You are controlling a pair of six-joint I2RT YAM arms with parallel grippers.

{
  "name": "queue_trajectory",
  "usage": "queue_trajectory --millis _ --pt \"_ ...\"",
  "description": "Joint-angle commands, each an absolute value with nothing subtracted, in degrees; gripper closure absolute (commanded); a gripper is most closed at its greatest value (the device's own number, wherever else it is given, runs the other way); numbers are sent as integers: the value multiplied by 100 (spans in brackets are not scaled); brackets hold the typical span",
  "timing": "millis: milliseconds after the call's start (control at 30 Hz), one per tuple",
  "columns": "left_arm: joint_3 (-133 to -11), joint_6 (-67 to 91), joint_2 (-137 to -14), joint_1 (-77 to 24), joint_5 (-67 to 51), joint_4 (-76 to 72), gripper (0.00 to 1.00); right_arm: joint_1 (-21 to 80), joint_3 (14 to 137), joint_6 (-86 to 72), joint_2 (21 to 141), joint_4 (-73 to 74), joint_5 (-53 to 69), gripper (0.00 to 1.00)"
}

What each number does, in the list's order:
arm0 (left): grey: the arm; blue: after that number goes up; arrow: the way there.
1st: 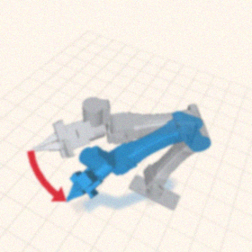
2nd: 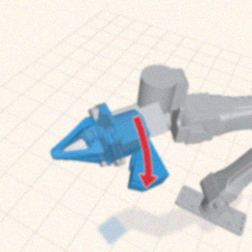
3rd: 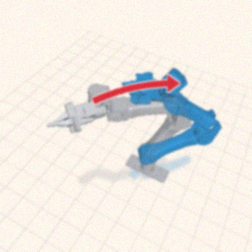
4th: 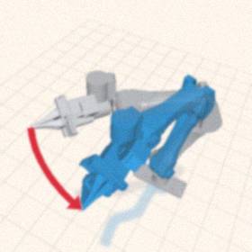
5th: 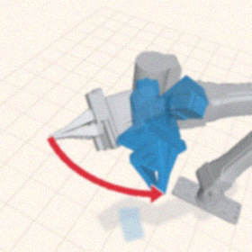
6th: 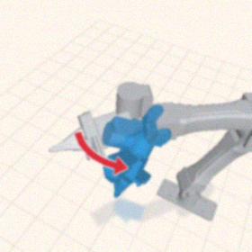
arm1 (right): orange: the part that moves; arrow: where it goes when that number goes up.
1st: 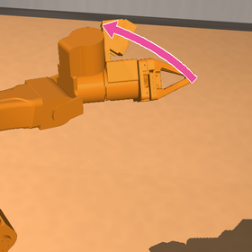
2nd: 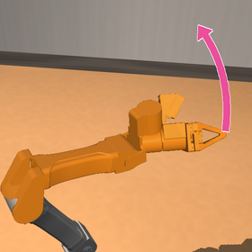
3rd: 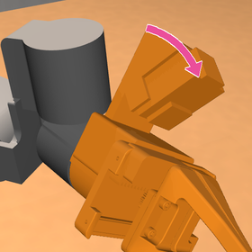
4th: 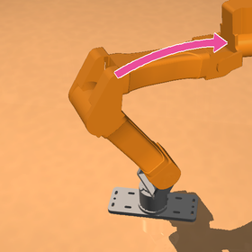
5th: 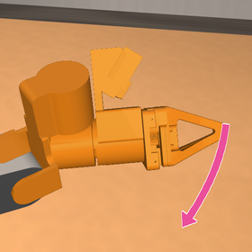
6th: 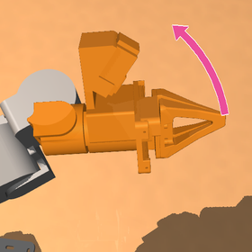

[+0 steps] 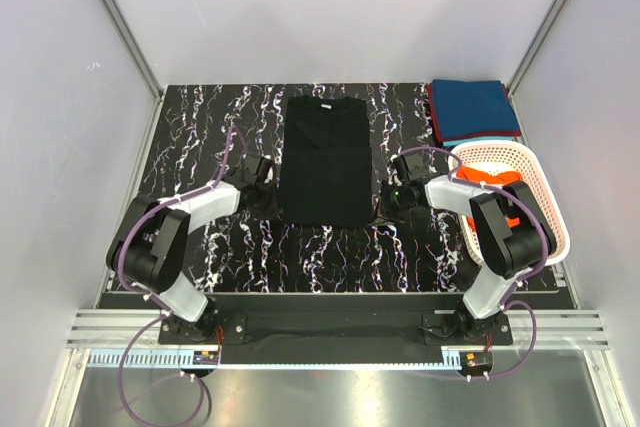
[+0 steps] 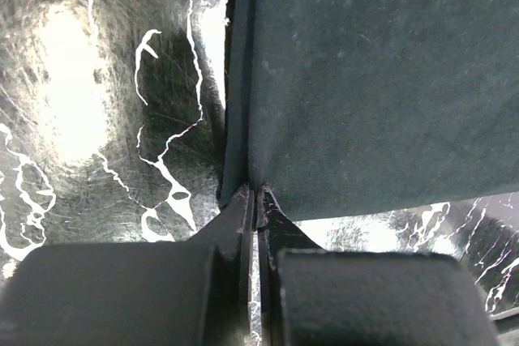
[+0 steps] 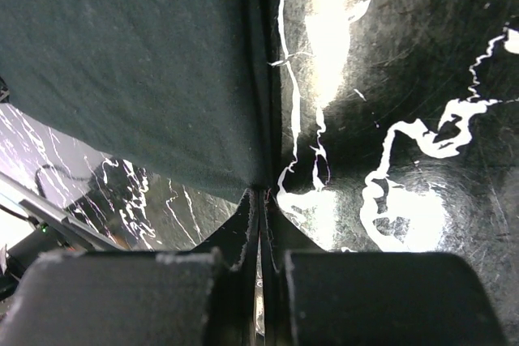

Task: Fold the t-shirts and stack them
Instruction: Fold the tshirt

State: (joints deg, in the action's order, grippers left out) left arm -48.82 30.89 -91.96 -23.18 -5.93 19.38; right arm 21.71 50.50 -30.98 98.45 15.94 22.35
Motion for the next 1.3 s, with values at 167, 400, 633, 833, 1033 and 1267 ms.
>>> queue_trajectory --millis 167,400,633,833,1033,1267 --pt "-4439 3331 -8843 -2373 -263 1934 100 2232 4790 -3138 9581 1714 1486 100" --pt "-4394 3419 -8298 -2391 -519 2100 60 2232 4869 -3208 9229 2056 1556 84" --pt "-4377 3498 -7787 -2391 -483 2198 56 2224 4633 -4208 8535 2268 1319 60" --pt "-3903 3998 -7884 -2303 -913 1496 59 2232 4061 -5431 8068 1593 1134 57" --pt "-3507 4421 -8156 -2162 -1222 897 60 2241 3753 -5888 8235 1030 1257 58" --pt "-3349 4447 -8174 -2171 -976 888 62 2250 3402 -6292 8341 475 1116 59"
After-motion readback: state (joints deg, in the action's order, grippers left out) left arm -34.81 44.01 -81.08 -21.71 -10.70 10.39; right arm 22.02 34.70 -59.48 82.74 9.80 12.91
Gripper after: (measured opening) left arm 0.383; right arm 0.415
